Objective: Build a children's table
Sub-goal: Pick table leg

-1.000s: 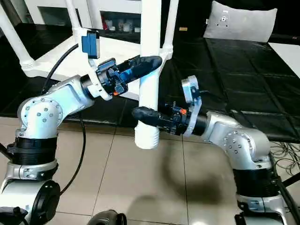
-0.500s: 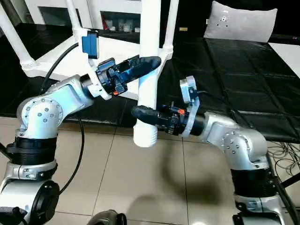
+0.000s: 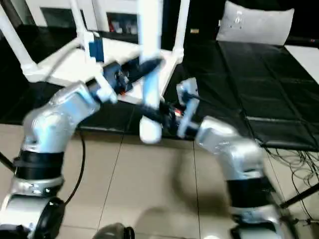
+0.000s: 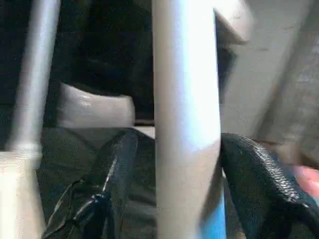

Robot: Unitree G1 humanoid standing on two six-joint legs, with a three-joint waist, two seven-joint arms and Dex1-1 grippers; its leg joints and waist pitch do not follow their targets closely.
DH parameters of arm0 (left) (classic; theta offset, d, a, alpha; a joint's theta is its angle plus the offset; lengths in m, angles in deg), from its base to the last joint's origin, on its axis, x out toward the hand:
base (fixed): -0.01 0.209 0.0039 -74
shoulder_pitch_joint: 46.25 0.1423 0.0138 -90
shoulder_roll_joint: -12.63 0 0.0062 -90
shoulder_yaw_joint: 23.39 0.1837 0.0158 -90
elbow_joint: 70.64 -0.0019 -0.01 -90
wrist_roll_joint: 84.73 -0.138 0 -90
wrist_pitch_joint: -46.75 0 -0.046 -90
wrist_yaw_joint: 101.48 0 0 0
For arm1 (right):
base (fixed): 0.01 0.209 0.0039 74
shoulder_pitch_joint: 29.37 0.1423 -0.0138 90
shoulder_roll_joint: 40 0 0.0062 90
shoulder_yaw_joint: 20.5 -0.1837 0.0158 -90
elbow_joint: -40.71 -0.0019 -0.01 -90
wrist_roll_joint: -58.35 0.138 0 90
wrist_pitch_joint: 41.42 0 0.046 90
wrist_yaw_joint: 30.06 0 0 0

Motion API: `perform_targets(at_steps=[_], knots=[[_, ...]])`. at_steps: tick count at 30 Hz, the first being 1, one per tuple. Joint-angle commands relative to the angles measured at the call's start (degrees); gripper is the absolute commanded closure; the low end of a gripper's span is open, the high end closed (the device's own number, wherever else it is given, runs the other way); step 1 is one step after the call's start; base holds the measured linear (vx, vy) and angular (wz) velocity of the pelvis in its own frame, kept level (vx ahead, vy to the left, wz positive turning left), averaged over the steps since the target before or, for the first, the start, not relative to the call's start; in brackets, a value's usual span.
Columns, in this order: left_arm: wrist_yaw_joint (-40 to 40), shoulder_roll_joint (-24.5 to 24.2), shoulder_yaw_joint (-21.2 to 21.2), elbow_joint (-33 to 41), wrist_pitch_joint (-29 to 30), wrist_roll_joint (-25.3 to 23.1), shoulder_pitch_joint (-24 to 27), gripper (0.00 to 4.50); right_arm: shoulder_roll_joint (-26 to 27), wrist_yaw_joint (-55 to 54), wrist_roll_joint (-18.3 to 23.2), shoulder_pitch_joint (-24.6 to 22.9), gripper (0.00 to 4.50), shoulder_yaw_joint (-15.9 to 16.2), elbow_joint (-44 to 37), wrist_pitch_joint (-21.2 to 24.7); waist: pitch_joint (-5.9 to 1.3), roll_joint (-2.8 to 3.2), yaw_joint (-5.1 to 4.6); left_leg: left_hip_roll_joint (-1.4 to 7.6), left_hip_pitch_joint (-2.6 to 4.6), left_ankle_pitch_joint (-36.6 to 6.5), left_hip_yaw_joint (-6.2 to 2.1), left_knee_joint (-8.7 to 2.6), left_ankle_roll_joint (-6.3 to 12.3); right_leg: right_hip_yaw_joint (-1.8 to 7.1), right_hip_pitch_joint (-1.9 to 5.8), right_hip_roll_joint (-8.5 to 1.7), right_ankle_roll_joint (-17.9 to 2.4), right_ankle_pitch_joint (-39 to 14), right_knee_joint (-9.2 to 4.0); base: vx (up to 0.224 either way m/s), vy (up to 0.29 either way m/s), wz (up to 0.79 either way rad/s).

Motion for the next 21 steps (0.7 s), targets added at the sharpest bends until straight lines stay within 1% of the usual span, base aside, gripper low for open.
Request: perform_targets(at_steps=[1,2,3,4,6,8,9,10,14,15,16,18,21], knots=[[4.25,0.38,3.04,1.22,-4.25,-6.35,0.06,1.3,1.36,-2.4,-1.75,1.6,2.61,-0.43,0.4,-3.17,-4.82,-0.69,-0.39,7.81,2.52,-10.41,-3.38,-5.09,-2.48,3.55,1.69,-7.05,-13.0,-0.79,-4.1,0.0,0.0,0.0],[4.25,0.38,3.04,1.22,-4.25,-6.35,0.06,1.3,1.36,-2.4,-1.75,1.6,2.61,-0.43,0.4,-3.17,-4.82,-0.69,-0.39,7.81,2.52,-10.41,-3.38,-5.09,-2.48,3.55,1.69,-7.05,-13.0,-0.79,-4.1,0.0,0.0,0.0],[5.26,0.58,3.91,1.29,-5.54,-8.01,0.11,1.3,2.05,-3.26,-2.46,1.8,2.61,-0.46,0.87,-4.19,-4.82,-0.66,-0.41,7.8,2.48,-10.17,-3.38,-5.08,-2.11,3.53,1.64,-7.04,-12.81,-0.12,-4.11,0.0,0.0,0.0],[6.48,1.39,3.95,1.33,-6.34,-8.63,0.2,1.3,2.67,-3.96,-2.99,1.95,2.61,-0.48,1.29,-5.0,-4.79,-0.6,-0.53,7.77,2.46,-10.0,-3.34,-5.05,-2.21,3.5,1.61,-7.0,-12.94,0.43,-4.01,0.0,0.0,0.0],[8.92,3.18,3.28,1.13,-6.71,-8.87,0.23,1.3,3.46,-4.62,-3.98,2.24,2.61,-0.19,2.11,-6.46,-4.84,-0.68,-0.55,7.75,2.46,-10.13,-3.29,-4.94,-2.01,3.49,1.74,-7.13,-13.5,1.03,-3.92,0.0,0.0,0.0],[8.96,3.41,4.26,0.54,-6.58,-9.75,0.61,1.3,3.93,-4.88,-4.86,2.49,2.61,0.24,2.92,-7.53,-4.73,-0.74,-0.53,7.66,2.38,-10.39,-3.27,-4.91,-1.45,3.53,1.7,-7.1,-13.51,0.16,-4.07,0.0,0.0,0.0],[8.99,3.43,4.31,0.5,-6.58,-9.81,0.64,1.59,3.95,-4.89,-4.93,2.5,2.61,0.28,2.97,-7.6,-4.75,-0.72,-0.53,7.66,2.39,-10.36,-3.27,-4.89,-1.41,3.52,1.71,-7.1,-13.45,-0.11,-4.09,0.0,0.0,0.0],[9.57,3.7,4.49,0.04,-6.71,-10.36,0.82,1.59,4.07,-4.83,-5.68,2.62,2.61,0.69,3.42,-8.32,-4.7,-0.67,-0.64,7.7,2.38,-10.68,-3.32,-4.94,-1.49,3.5,1.69,-7.03,-13.39,-0.56,-4.09,0.0,0.0,0.0],[9.55,3.73,4.96,-0.57,-6.25,-10.62,0.98,1.66,4.13,-4.34,-6.23,2.79,2.61,1.28,4.02,-8.8,-4.69,-0.67,-0.94,7.68,2.37,-11.09,-3.37,-5.0,-1.49,3.5,1.7,-6.95,-13.51,-0.59,-4.1,0.0,0.0,0.0],[9.88,3.8,5.15,-0.69,-6.42,-11.17,1.23,1.66,4.36,-4.34,-6.59,2.69,2.61,1.46,4.1,-9.14,-4.68,-0.54,-0.99,7.7,2.37,-11.13,-3.4,-5.02,-1.44,3.51,1.66,-6.95,-13.52,-0.25,-4.06,0.0,0.0,0.0],[9.92,3.82,5.17,-0.69,-6.44,-11.24,1.26,1.66,4.4,-4.34,-6.64,2.67,2.61,1.47,4.1,-9.18,-4.68,-0.54,-0.99,7.7,2.37,-11.13,-3.4,-5.02,-1.44,3.51,1.66,-6.95,-13.52,-0.25,-4.06,0.0,0.0,0.0],[10.19,3.84,5.16,-0.88,-6.68,-11.6,1.27,1.66,4.56,-4.37,-6.91,2.65,2.61,1.52,4.24,-9.51,-4.67,-0.62,-1.11,7.67,2.34,-10.79,-3.4,-5.01,-0.98,3.48,1.71,-6.96,-13.8,0.73,-3.99,0.0,0.0,0.0],[10.33,4.03,5.02,-1.05,-6.79,-11.89,1.24,1.66,4.73,-4.19,-7.35,2.69,2.61,1.56,4.61,-10.08,-4.6,-0.61,-1.32,7.67,2.31,-11.52,-3.39,-5.0,-0.95,3.49,1.71,-7.01,-14.11,-0.09,-4.11,0.0,0.0,0.0]])
